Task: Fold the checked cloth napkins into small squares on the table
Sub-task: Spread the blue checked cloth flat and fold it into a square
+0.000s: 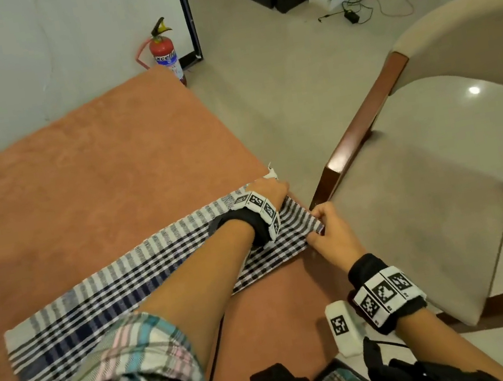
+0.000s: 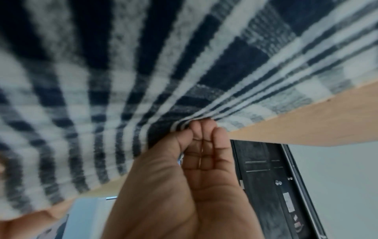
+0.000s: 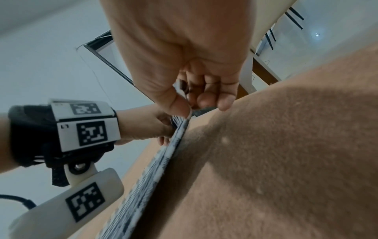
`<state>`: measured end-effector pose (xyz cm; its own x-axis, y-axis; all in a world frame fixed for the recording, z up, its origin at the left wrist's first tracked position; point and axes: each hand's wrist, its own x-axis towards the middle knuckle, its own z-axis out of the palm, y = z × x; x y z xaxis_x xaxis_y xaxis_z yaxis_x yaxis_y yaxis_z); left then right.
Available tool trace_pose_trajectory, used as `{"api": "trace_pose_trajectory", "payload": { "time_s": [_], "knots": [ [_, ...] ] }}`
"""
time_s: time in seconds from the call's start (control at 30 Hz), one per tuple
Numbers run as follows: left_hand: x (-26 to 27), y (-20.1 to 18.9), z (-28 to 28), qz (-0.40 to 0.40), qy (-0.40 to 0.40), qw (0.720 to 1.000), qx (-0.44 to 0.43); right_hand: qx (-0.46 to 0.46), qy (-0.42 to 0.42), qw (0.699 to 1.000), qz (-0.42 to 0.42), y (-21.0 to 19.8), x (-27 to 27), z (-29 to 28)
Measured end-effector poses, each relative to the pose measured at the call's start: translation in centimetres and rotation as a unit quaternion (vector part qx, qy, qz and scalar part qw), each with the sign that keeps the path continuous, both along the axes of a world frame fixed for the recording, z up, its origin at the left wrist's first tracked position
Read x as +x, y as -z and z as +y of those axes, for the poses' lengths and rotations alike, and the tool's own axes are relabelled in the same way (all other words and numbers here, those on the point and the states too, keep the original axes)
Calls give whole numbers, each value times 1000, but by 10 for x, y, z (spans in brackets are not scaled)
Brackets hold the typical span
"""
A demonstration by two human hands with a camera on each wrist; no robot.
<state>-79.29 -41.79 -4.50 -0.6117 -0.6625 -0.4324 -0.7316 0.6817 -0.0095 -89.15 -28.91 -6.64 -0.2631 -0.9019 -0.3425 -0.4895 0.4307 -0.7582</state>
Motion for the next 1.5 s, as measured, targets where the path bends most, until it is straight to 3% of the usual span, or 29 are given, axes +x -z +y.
{"api": "trace_pose_trajectory", "payload": {
  "time_s": [0.17, 0.27, 0.4, 0.53, 0.67, 0.8, 1.03, 1.23, 1.5],
  "knots": [
    [-13, -9, 0, 105, -63, 992, 42, 19, 40, 998, 35, 1, -30, 1],
    [-21, -12, 7, 181, -131, 971, 89, 4, 67, 996, 53, -3, -54, 1],
    [-6, -29, 9, 316, -230, 913, 113, -80, 23, 994, 73, -21, -59, -4],
    [44, -52, 12, 420, -309, 847, 99, -155, -65, 983, 71, -41, -22, -8],
    [112, -63, 29, 403, -345, 846, 40, -209, -212, 952, 72, -63, 45, -2],
    [182, -59, 59, 372, -401, 837, 12, -220, -337, 914, 52, -55, 112, 9],
    [284, -30, 104, 367, -485, 793, 31, -186, -440, 874, 86, -34, 216, 31],
    [352, 0, 119, 369, -500, 783, 24, -112, -468, 868, 121, -13, 290, 42],
    [391, 42, 116, 417, -481, 770, 44, -97, -464, 860, 188, 3, 336, 58]
  ]
}}
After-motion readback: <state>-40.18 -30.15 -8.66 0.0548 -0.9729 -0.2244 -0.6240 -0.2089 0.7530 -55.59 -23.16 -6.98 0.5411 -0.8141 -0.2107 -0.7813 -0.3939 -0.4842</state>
